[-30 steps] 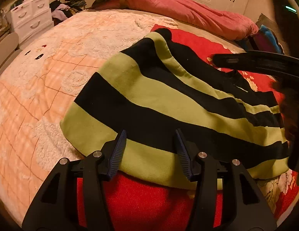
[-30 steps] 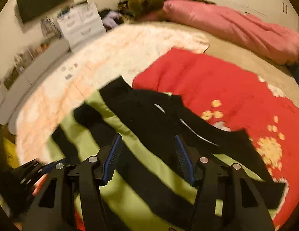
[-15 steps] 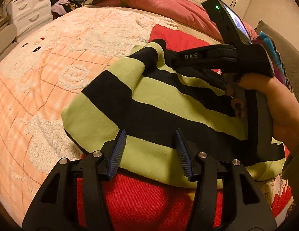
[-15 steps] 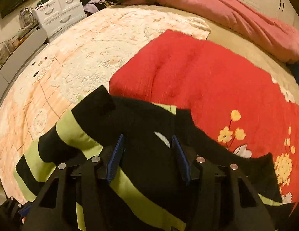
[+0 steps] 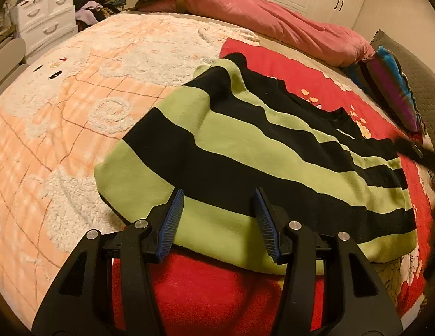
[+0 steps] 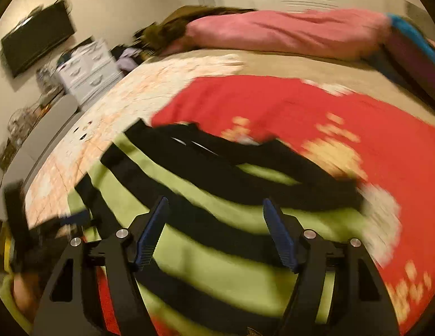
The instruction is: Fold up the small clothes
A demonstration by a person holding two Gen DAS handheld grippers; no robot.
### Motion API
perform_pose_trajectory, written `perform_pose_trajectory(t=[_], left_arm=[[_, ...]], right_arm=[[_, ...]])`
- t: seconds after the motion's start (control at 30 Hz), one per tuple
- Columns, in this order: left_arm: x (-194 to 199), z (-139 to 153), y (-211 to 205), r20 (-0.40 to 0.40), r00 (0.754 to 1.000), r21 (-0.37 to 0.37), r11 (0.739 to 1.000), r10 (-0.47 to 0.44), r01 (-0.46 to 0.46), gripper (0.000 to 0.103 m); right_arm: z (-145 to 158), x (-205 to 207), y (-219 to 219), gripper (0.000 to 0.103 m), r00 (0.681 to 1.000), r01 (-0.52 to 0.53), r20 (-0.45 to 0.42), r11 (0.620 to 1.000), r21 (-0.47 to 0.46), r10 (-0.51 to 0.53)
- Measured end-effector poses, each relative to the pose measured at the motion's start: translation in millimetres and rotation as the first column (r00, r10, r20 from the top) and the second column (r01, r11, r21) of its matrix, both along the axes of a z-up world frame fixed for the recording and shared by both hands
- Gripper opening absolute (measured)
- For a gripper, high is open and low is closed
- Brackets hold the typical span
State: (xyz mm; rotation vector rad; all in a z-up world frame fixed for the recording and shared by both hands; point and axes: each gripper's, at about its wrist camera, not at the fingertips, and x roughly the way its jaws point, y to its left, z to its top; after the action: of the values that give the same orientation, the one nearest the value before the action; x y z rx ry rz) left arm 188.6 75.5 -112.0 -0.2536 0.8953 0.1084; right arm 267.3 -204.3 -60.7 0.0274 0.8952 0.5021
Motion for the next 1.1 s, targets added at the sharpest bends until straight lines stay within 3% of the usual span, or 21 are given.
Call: perform_pose_trajectory(t=[0.07,0.23,0.37,0.43,0.5,0.53,0.57,0.6,0.9,1.1], left_arm=[[-0.3,0.6,0.0,0.002,1.0,0.009,1.0,0.003,-0.003,0.043],[-0.5,1.0,-2.4,0.005,1.0,0.039,0.999,0.002,-0.002,0.043],[0.9,0.0,-5.0,0.004,1.0,0.066,0.998,0.003,-0.003,0.044],[1.4,-1.4,-7.0,0.0,1.0,0.085,0.996,0.0,0.0,0.044],[1.2,-2.3,-8.5,-0.002,1.0,0.1,0.995,-0.003,0.003,0.044],[1.2,-2.7,-8.9,-0.002,1.0,0.104,0.995,-0.004,0.004,0.044],[1.2,-2.8,-9.1,-0.003,1.0,0.108,0.994,-0.004,0.004,0.044],[1.5,-2.9,-9.1,-0.003,1.0,0.112,0.994,-0.004,0.004,0.045],[2.8,-4.3,-8.1,-0.002,1.0,0.116,0.993,-0.004,0.004,0.046],[-2.0,2.7,-9.5,0.022,1.0,0.128,0.992,0.002,-0.005,0.045]], right_arm=[[-0.8,-20.6,-42.0,0.078,0.998,0.058,-0.026,0.998,0.018,-0.058],[-12.2,-68.4,-120.2,0.08,0.983,0.156,-0.093,0.988,-0.01,-0.156],[-27.6,-83.2,-127.6,0.08,0.979,0.15,-0.135,0.989,-0.01,-0.15],[-41.7,-79.5,-122.6,0.079,0.967,0.162,-0.203,0.987,0.026,-0.153],[-48.3,-78.5,-117.9,0.067,0.961,0.155,-0.24,0.986,0.063,-0.136],[-50.6,-78.2,-113.8,0.045,0.96,0.144,-0.249,0.987,0.066,-0.124],[-54.2,-78.1,-107.1,0.007,0.959,0.112,-0.268,0.992,0.061,-0.092],[-55.8,-78.8,-105.7,0.004,0.958,0.097,-0.277,0.994,0.052,-0.079],[-59.2,-81.7,-116.0,0.005,0.949,0.137,-0.292,0.99,0.028,-0.123],[-42.7,-87.0,-118.4,0.013,0.963,0.143,-0.232,0.99,-0.006,-0.14]])
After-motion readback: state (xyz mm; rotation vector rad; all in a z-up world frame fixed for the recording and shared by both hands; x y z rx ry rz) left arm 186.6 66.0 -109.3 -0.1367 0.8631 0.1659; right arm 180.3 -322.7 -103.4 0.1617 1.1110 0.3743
